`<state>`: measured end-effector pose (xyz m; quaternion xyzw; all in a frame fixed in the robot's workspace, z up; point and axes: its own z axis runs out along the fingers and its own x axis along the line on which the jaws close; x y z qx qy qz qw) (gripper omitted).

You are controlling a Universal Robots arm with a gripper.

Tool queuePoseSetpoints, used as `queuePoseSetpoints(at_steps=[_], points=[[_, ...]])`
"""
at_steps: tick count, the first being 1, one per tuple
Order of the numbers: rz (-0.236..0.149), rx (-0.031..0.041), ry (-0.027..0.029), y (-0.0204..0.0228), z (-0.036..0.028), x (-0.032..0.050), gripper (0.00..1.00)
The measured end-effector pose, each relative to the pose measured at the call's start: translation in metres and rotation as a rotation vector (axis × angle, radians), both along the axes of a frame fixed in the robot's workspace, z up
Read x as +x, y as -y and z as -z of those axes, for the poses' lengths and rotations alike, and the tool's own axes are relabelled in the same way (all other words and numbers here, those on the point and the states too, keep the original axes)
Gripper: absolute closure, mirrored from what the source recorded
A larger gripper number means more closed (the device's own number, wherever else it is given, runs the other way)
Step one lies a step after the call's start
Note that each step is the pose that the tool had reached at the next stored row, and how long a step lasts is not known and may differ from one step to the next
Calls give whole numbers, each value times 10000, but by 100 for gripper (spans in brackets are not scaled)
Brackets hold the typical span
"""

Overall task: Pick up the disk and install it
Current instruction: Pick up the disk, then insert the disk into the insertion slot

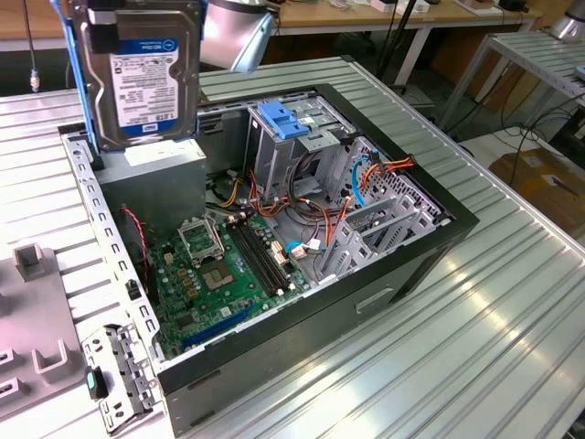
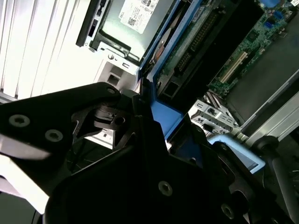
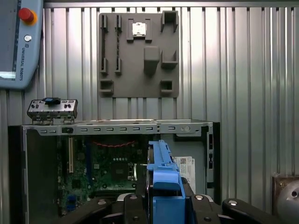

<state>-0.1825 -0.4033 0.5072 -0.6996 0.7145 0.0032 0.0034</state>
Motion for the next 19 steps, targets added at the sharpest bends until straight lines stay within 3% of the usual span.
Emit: queuePoseSetpoints(at_steps=[4,8,19], points=[[0,-16,0,5,13,191,63],[-1,-30,0,7,21,310,63],[-1,-30,0,23,21,334,63]])
